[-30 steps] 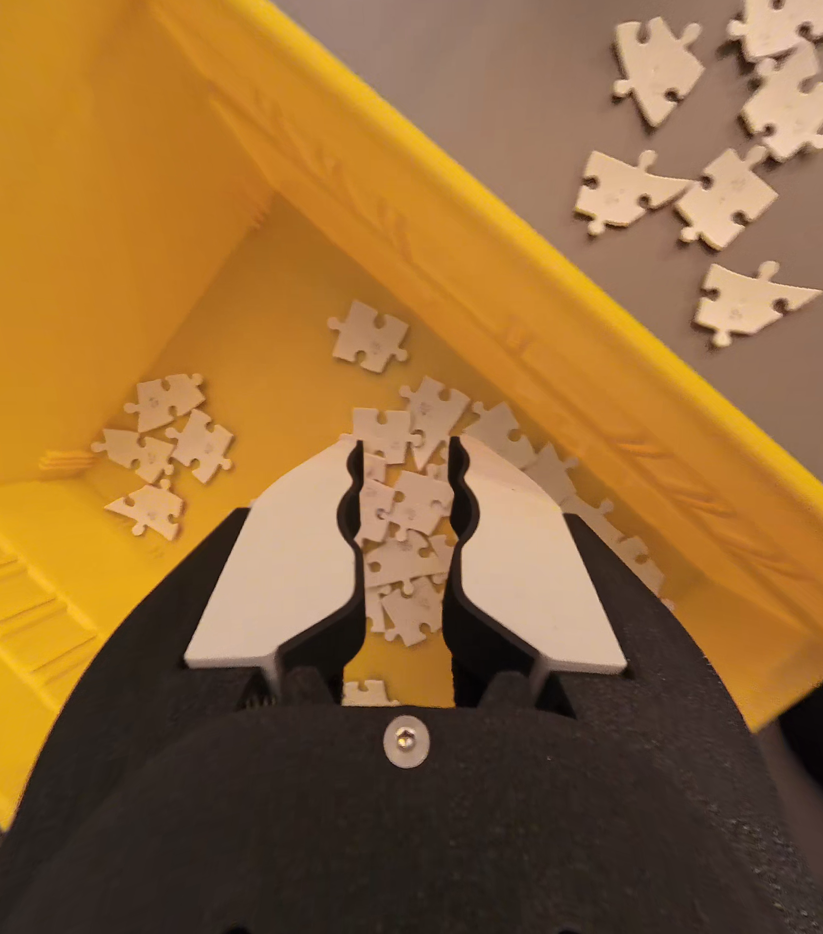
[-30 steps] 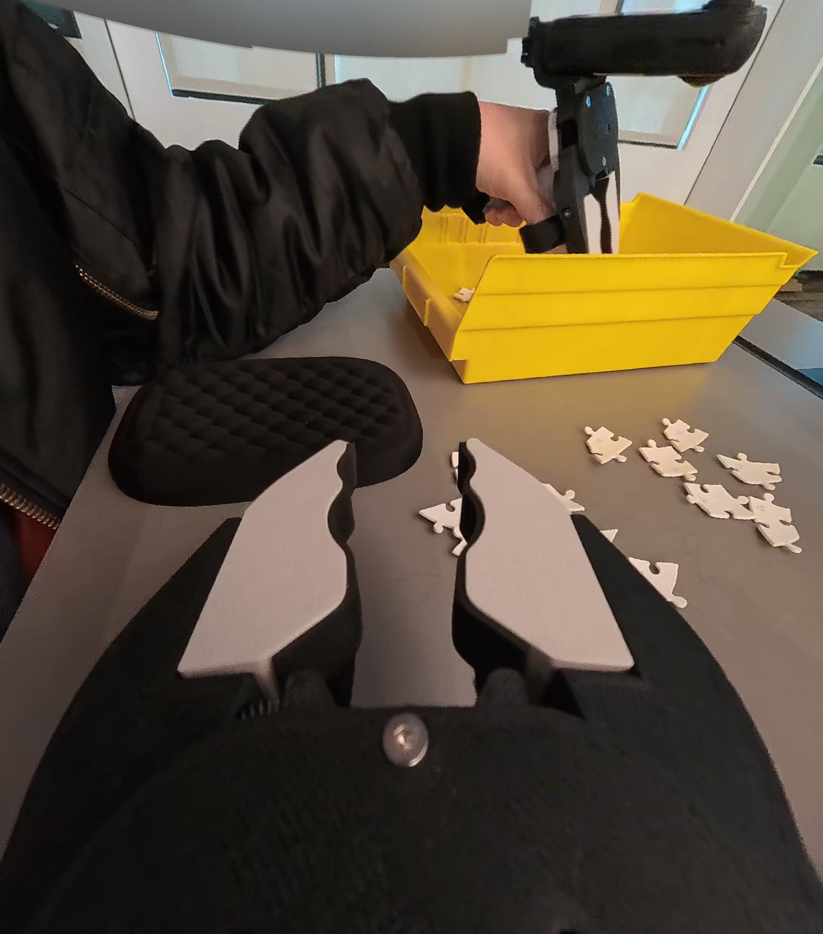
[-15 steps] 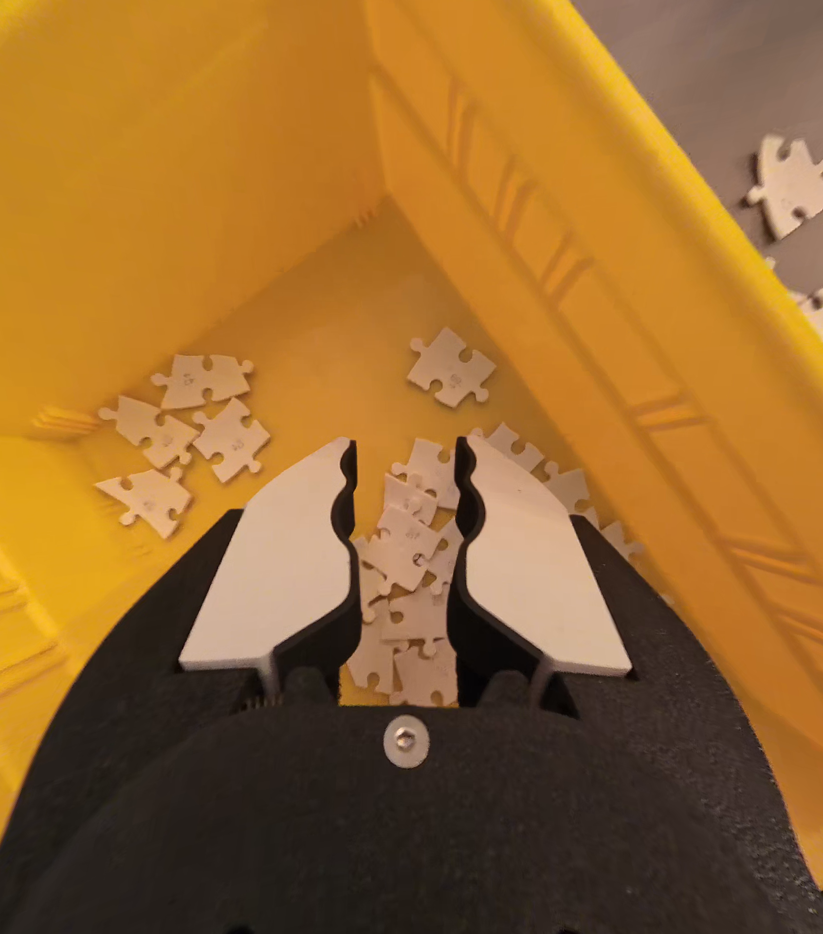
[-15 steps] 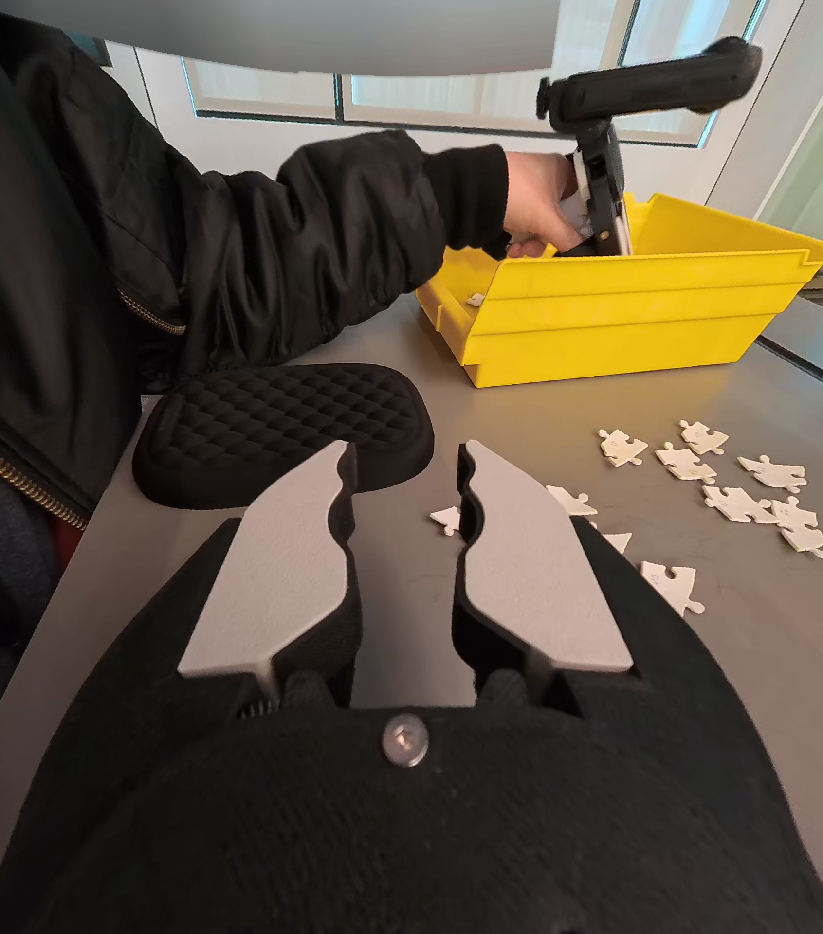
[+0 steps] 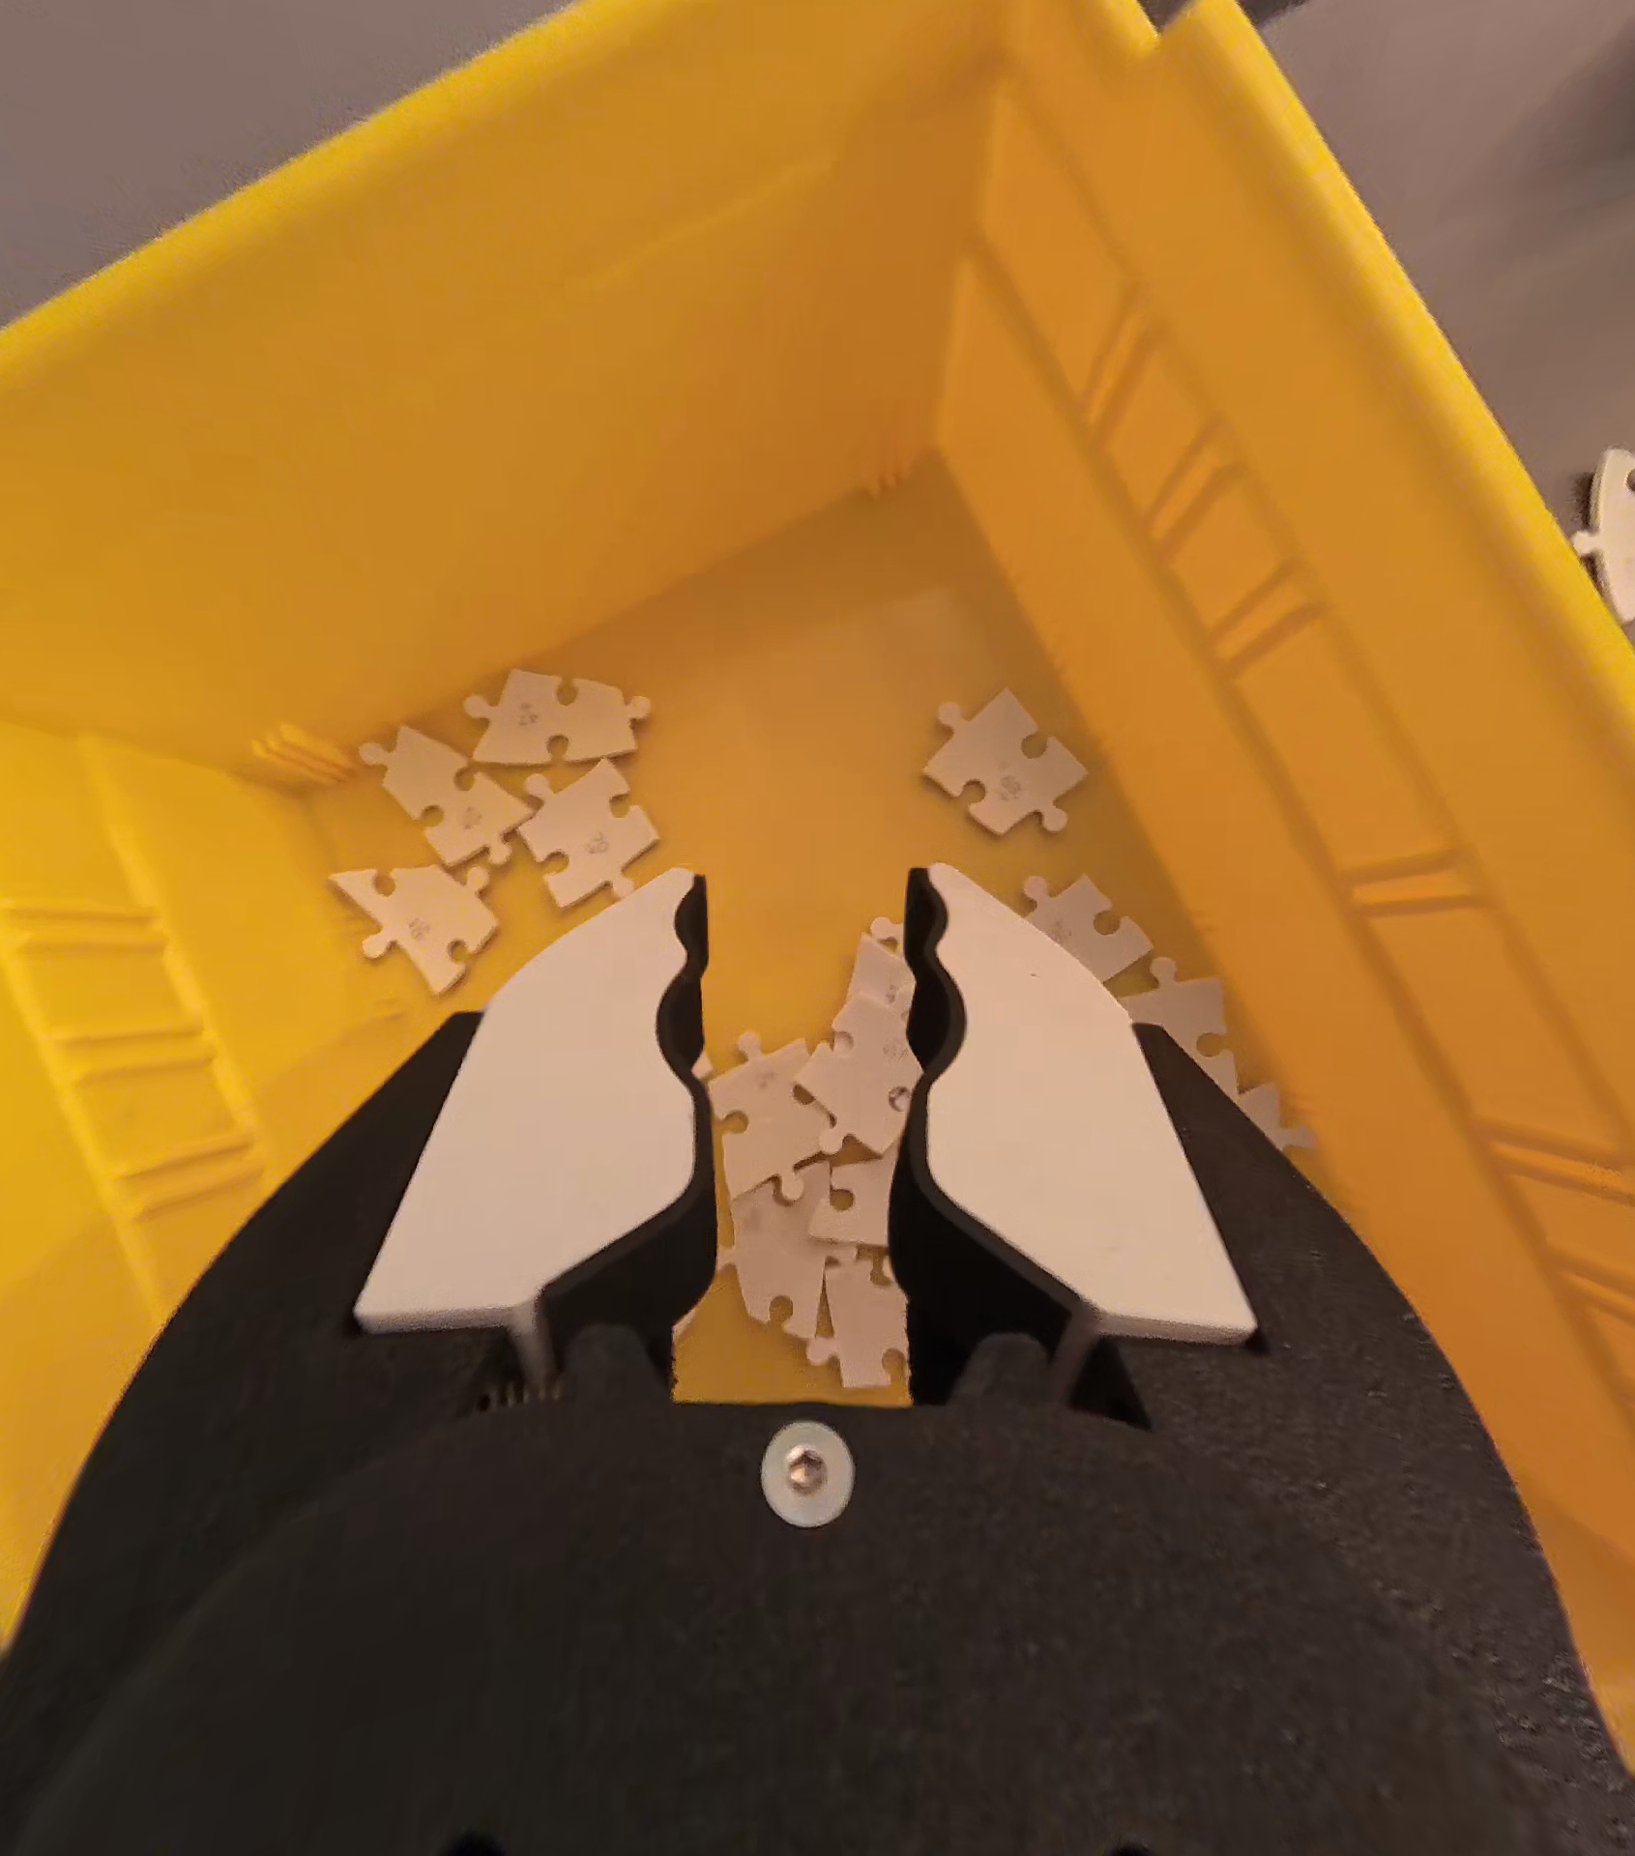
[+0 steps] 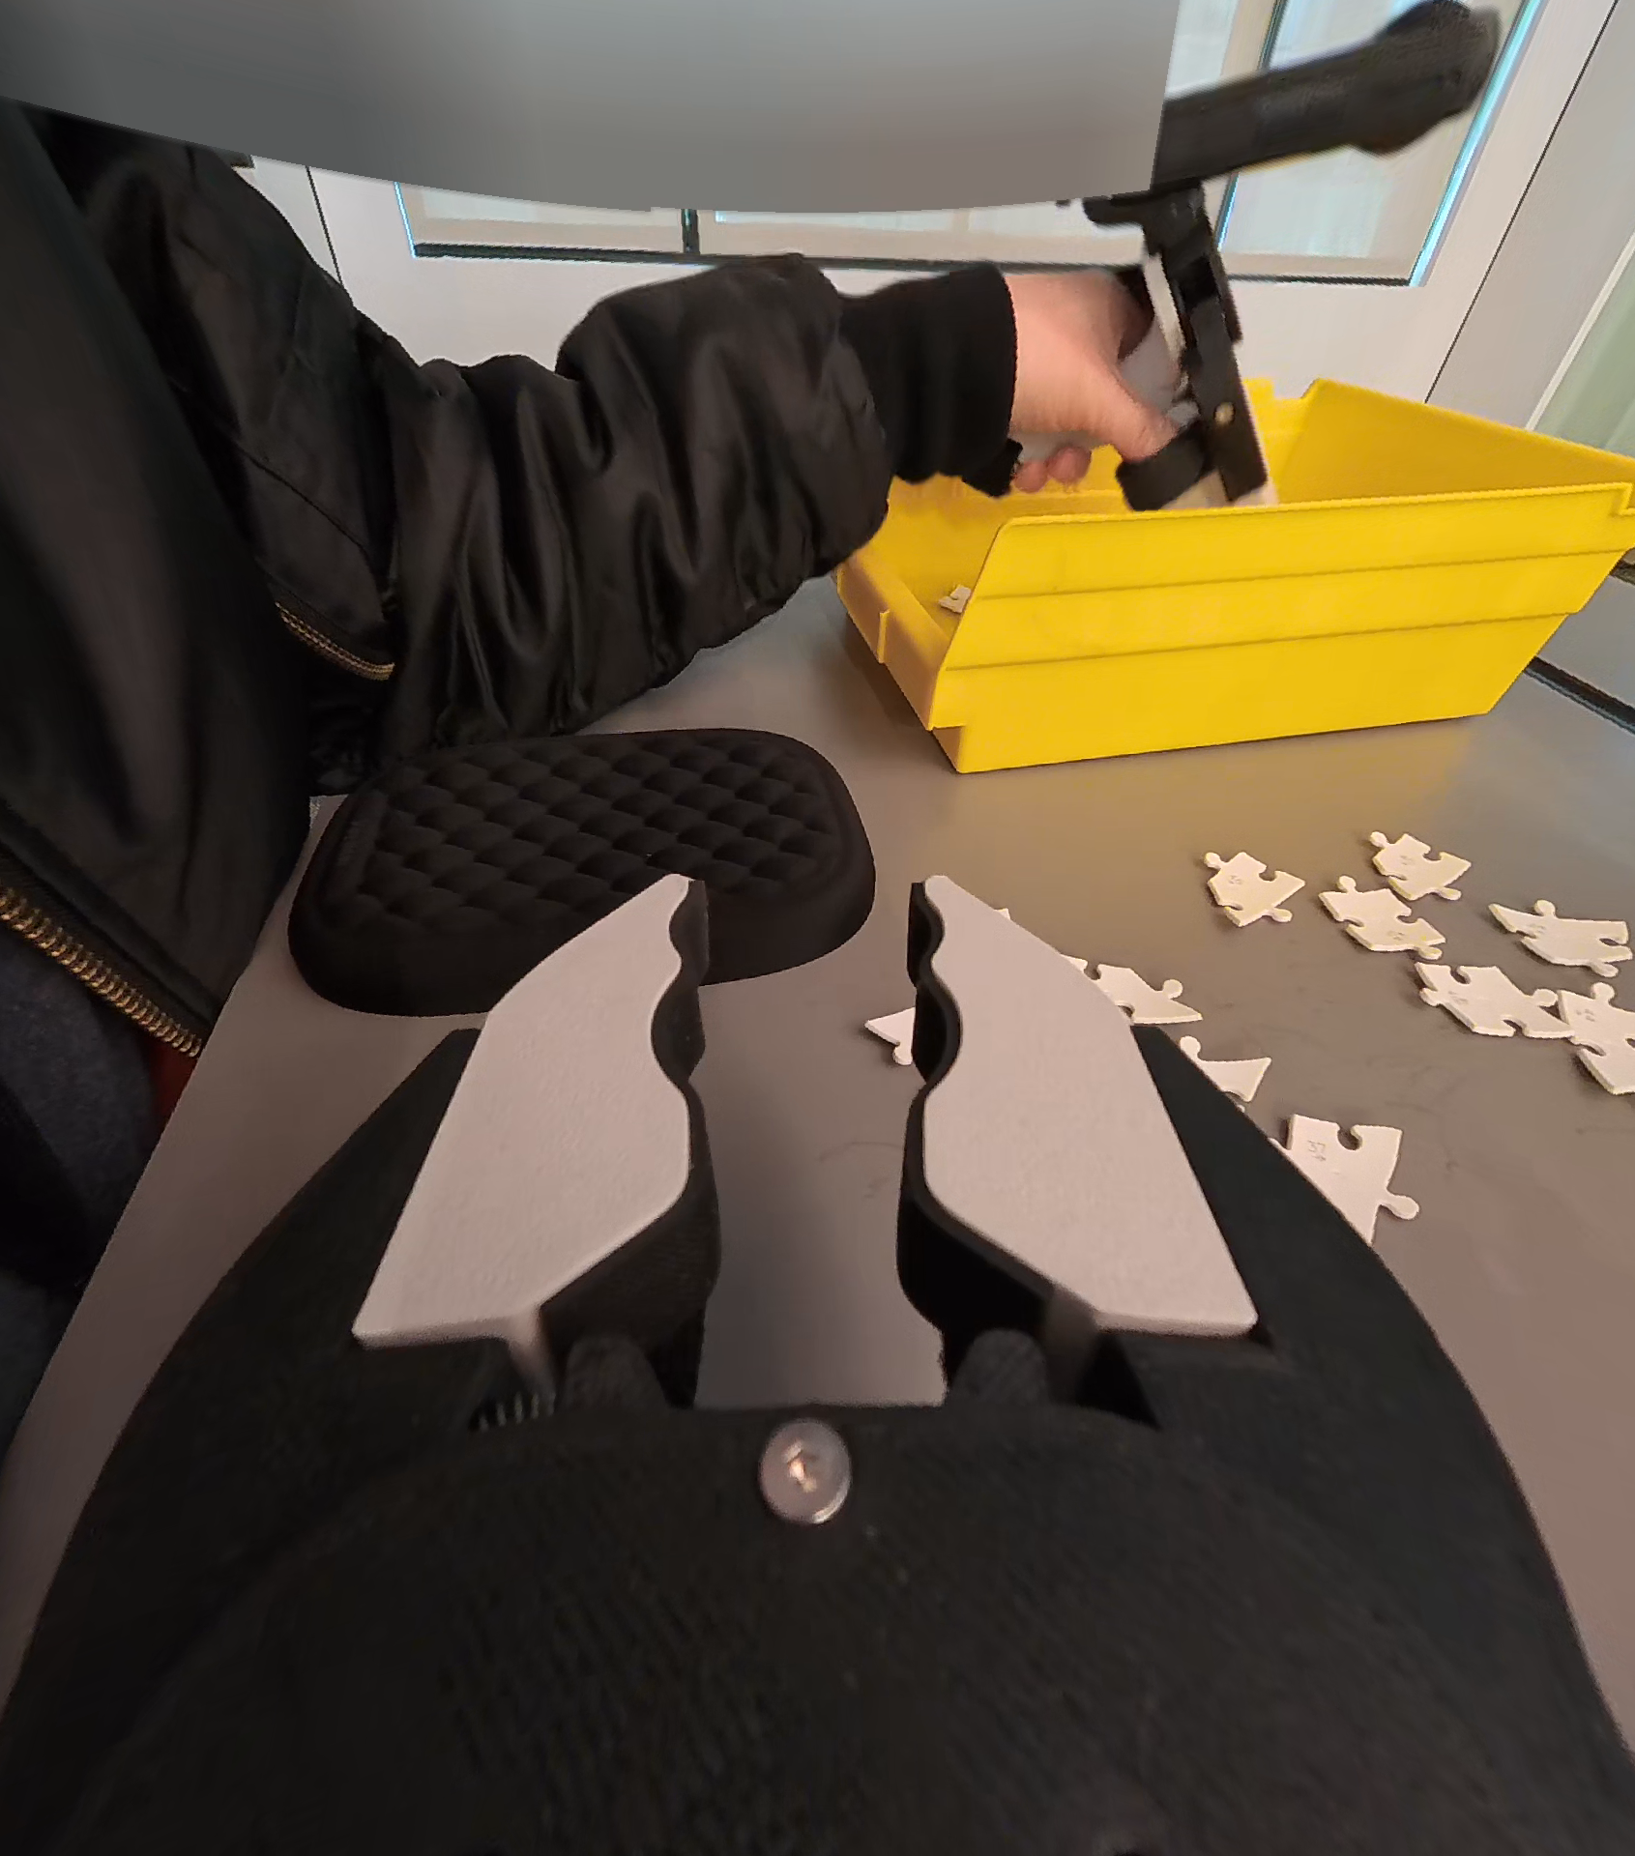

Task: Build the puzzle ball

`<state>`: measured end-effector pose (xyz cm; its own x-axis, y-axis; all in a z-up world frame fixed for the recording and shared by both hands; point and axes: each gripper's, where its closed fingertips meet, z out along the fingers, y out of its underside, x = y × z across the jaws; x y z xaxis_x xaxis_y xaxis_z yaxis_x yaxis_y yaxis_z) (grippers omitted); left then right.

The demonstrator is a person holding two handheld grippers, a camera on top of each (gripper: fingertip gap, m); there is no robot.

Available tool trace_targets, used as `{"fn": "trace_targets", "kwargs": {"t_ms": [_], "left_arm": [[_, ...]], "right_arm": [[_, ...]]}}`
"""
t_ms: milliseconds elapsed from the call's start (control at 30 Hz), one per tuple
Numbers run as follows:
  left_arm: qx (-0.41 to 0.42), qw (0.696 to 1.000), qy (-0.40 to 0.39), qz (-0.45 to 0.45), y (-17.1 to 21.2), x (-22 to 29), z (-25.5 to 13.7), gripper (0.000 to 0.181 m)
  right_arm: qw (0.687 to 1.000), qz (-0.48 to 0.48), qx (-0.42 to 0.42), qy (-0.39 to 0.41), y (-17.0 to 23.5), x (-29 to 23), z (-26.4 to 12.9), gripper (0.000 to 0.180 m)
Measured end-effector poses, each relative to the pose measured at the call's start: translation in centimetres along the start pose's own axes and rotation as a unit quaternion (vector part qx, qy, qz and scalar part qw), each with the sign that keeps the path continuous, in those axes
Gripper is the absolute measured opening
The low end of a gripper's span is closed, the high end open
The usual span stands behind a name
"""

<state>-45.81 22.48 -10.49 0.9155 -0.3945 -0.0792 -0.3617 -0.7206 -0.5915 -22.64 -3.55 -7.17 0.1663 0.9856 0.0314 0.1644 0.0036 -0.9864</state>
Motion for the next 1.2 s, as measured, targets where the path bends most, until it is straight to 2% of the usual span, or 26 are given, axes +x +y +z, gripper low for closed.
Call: {"fn": "trace_targets", "kwargs": {"t_ms": [167,433,500,733,900,1000,1200], "left_arm": [[-0.034,0.999,-0.012,-0.014,1.3,-1.2,-1.7,0.037],[-0.132,0.989,0.02,0.062,4.8,0.3,0.3,0.046],[-0.131,0.989,0.008,0.065,4.7,-0.1,0.6,0.048],[-0.133,0.988,0.051,0.059,5.3,0.8,1.1,0.048],[-0.129,0.987,0.073,0.054,5.4,1.2,1.2,0.037],[-0.128,0.987,0.082,0.056,5.4,1.4,1.2,0.024],[-0.109,0.989,0.089,0.039,4.6,1.3,0.7,0.022]], "right_arm": [[1.0,0.002,0.0,-0.003,0.0,-0.1,0.0,0.039],[1.0,0.0,-0.002,-0.008,0.0,-0.3,0.0,0.039],[1.0,0.001,-0.001,-0.011,0.0,-0.4,0.0,0.039],[1.0,0.003,-0.004,-0.017,0.0,-0.5,0.0,0.039],[1.0,0.005,-0.005,-0.018,0.1,-0.6,0.0,0.039],[1.0,0.002,-0.005,-0.019,0.1,-0.6,0.0,0.039],[1.0,0.003,-0.005,-0.02,0.1,-0.6,0.0,0.039]]}}
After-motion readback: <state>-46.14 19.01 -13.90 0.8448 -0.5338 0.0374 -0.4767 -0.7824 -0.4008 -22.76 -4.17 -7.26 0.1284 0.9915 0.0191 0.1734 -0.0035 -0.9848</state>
